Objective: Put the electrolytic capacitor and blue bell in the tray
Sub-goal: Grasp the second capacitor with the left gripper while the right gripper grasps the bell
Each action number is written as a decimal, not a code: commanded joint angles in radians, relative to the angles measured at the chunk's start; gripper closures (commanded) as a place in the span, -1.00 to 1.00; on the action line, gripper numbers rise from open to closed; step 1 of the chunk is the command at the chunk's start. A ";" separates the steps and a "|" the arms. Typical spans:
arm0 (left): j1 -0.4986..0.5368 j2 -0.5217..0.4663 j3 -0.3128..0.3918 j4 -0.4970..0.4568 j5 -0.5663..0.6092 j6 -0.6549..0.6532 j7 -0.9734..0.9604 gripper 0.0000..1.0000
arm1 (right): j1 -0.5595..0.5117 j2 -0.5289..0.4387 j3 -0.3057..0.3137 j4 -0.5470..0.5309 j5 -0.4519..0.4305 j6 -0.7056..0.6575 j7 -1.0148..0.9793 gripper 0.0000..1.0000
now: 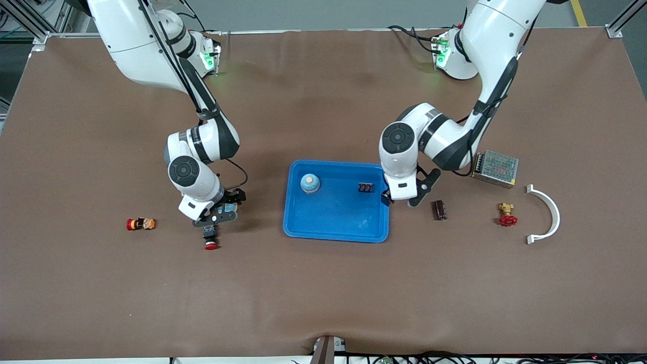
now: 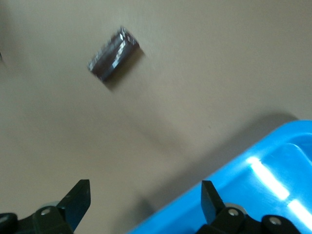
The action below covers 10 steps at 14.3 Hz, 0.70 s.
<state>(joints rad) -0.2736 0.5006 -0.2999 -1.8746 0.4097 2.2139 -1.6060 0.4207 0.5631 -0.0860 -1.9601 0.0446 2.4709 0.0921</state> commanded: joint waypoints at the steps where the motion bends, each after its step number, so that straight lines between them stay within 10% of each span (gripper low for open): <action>1: 0.048 -0.070 -0.008 -0.069 0.020 -0.005 0.136 -1.00 | 0.001 0.003 0.002 -0.009 0.018 0.020 0.006 -1.00; 10: 0.224 -0.102 -0.013 -0.066 0.021 0.038 0.535 -1.00 | 0.001 0.006 0.002 -0.009 0.018 0.022 0.006 -0.83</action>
<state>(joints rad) -0.0736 0.4312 -0.3002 -1.9128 0.4105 2.2351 -1.1247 0.4206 0.5723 -0.0860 -1.9609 0.0453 2.4792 0.0923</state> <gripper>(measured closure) 0.000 0.044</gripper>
